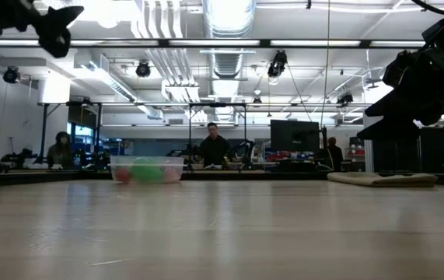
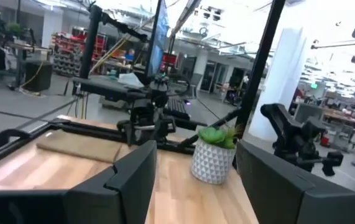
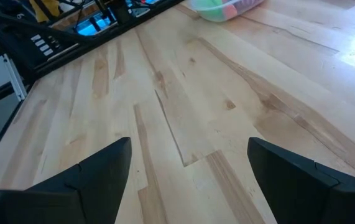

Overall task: Pick and placing Produce into tupperware
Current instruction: Return to Home Position

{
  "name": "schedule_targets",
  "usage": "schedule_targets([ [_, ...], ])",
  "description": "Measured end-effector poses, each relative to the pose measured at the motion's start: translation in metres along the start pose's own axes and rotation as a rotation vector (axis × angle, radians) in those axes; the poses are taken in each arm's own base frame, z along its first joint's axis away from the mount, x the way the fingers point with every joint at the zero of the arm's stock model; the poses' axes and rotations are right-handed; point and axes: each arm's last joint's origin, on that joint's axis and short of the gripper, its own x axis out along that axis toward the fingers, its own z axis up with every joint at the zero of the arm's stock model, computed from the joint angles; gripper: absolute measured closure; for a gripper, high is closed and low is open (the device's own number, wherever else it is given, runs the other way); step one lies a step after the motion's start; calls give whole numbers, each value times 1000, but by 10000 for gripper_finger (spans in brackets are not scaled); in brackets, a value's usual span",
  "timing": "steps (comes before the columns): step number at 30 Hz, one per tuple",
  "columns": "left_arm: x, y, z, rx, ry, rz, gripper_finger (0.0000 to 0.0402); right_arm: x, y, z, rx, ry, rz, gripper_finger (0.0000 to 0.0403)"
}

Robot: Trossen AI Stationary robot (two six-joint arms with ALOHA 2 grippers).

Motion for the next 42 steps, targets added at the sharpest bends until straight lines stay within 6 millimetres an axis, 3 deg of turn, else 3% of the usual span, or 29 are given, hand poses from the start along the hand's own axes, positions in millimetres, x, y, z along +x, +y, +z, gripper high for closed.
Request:
schedule_targets([
  [3,-6,0,-6,9,-25,-8,194,0,0,0,0,0,0,90],
  [16,4,11,-38,-93,93,27,194,0,0,0,0,-1,1,90],
  [27,11,25,-83,-124,237,71,194,0,0,0,0,-1,0,90],
  [42,19,29,-92,-123,233,77,194,0,0,0,0,-1,0,90],
])
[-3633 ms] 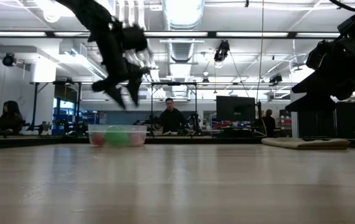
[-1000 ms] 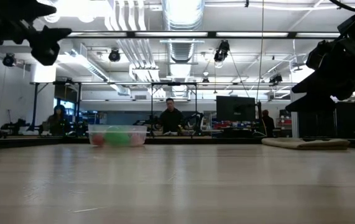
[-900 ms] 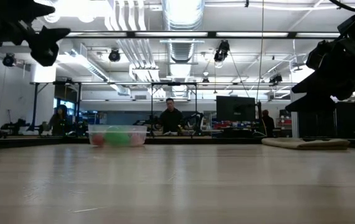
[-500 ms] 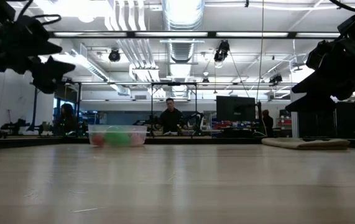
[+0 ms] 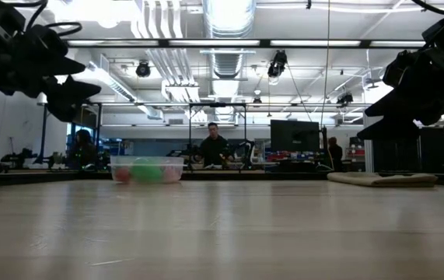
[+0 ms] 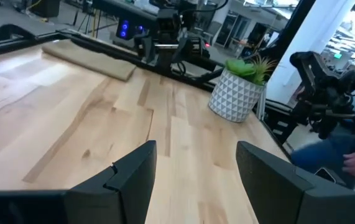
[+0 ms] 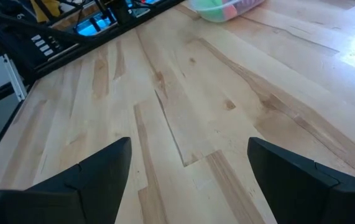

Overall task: Pick and placing Produce into tupperware
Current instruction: Return to Home Position

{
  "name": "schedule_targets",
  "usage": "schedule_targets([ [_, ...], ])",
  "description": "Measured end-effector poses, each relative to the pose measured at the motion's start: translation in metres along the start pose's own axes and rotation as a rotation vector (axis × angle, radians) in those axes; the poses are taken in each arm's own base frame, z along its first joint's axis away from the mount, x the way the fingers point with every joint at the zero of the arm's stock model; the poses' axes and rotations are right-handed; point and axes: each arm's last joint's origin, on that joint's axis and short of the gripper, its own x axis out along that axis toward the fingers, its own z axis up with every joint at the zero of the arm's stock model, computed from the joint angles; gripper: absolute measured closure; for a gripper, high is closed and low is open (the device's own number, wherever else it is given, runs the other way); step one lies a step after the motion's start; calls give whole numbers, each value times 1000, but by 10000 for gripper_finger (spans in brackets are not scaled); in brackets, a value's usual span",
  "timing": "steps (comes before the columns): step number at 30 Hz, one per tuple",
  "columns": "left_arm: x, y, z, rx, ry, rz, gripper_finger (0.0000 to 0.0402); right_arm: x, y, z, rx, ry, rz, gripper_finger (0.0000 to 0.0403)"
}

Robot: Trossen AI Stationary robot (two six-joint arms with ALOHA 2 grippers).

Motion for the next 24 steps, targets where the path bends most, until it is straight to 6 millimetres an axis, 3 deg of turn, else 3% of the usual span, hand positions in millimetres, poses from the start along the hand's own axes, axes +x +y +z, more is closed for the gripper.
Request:
schedule_targets([
  [24,4,2,-4,-11,50,18,194,0,0,0,0,0,0,90],
])
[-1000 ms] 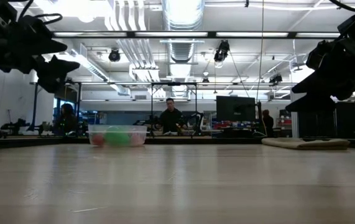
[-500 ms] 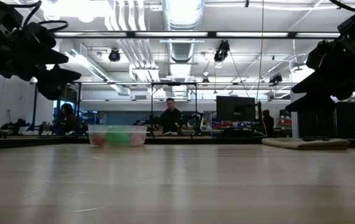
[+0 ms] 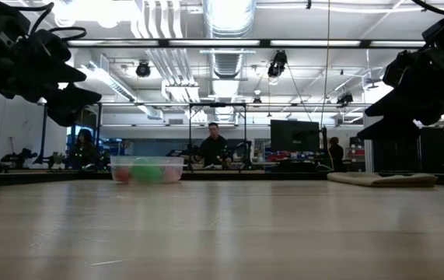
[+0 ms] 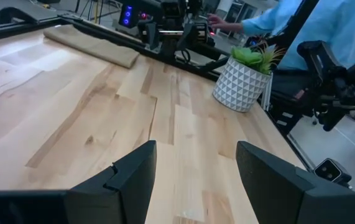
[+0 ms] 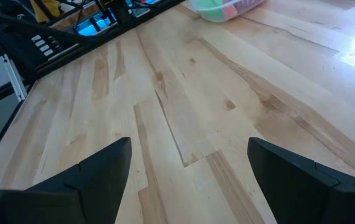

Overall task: Pick and placing Produce into tupperware
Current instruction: Return to Home Position

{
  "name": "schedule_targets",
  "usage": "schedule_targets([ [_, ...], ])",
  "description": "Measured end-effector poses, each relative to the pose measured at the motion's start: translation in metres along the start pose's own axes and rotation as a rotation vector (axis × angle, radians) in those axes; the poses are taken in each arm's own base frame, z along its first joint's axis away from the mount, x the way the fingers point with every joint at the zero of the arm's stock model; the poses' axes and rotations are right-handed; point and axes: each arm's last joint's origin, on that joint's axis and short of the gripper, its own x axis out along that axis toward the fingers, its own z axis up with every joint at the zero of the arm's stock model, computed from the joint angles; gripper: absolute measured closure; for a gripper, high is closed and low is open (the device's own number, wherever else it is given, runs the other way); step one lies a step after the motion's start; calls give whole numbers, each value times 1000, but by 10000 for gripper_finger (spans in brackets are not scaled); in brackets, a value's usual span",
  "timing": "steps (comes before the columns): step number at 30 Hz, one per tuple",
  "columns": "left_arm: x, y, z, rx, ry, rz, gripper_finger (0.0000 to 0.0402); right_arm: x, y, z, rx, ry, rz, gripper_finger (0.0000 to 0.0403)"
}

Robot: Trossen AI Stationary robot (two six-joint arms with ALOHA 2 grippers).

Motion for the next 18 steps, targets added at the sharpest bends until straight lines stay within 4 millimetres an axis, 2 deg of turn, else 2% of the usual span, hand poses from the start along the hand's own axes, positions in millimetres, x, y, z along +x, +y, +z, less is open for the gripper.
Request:
schedule_targets([
  [18,0,0,0,-1,7,2,194,0,0,0,0,0,0,90],
])
